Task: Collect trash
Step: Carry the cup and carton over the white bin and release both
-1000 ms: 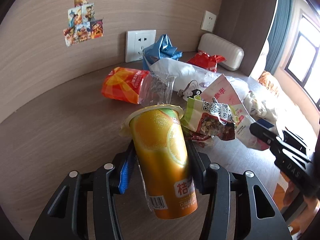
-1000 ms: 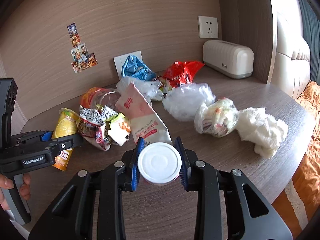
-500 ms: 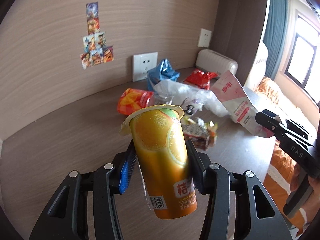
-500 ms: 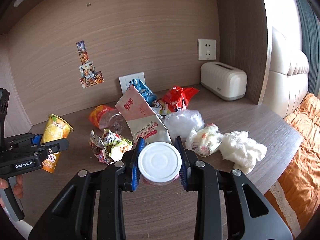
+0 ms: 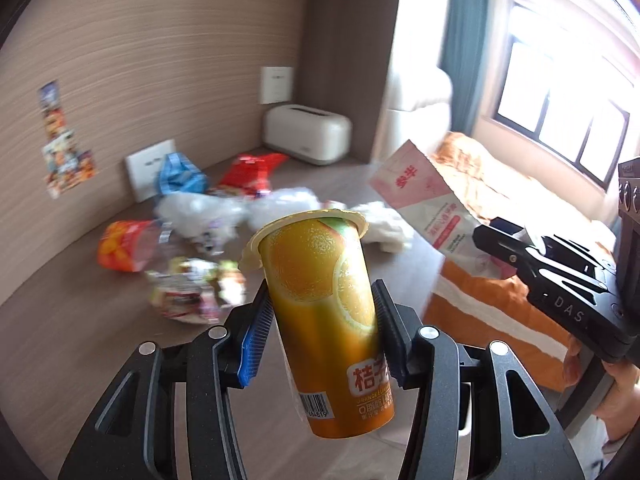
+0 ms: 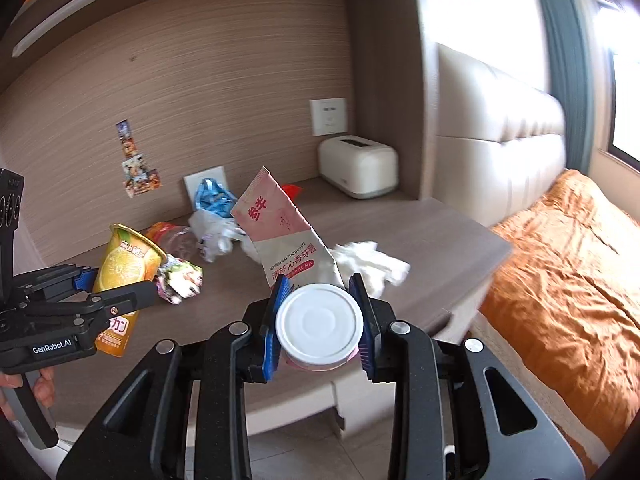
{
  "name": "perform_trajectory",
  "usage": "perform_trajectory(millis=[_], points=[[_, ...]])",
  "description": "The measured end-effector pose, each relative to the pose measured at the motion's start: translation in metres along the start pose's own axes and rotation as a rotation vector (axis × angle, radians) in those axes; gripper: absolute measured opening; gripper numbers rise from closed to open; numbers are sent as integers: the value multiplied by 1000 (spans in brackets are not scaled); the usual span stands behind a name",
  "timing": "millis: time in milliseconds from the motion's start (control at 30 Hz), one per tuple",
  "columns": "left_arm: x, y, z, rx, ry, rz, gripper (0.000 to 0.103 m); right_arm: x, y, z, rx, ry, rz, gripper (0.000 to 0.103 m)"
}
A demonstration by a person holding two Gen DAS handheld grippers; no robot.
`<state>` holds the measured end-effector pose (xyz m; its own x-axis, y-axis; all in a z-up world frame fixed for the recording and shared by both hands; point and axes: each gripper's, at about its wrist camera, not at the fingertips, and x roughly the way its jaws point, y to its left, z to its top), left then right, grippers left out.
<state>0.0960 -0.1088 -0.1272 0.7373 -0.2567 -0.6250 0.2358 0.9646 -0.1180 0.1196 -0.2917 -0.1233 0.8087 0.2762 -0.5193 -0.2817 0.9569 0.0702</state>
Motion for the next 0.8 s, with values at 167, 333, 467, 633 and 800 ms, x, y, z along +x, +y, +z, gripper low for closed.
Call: perform_trajectory(millis=[167,333,467,633,800], points=[[20,-59,-3,84,26,-115,49,-28,-41,-22,63,14,-88,32],[46,-121,-16,171,79,-220,49,-57,-85,-51,145,39,-180,33],[69,-165,-34,228,135,-301,49,-76,-120,-78,216,66,-255,33],[97,-215,-57,292,201,-384,49,-96,-159,-116,304,109,-331,33],[128,-262,-87,354,260,-457,49,-104,-193,-154,386,148,-375,33]])
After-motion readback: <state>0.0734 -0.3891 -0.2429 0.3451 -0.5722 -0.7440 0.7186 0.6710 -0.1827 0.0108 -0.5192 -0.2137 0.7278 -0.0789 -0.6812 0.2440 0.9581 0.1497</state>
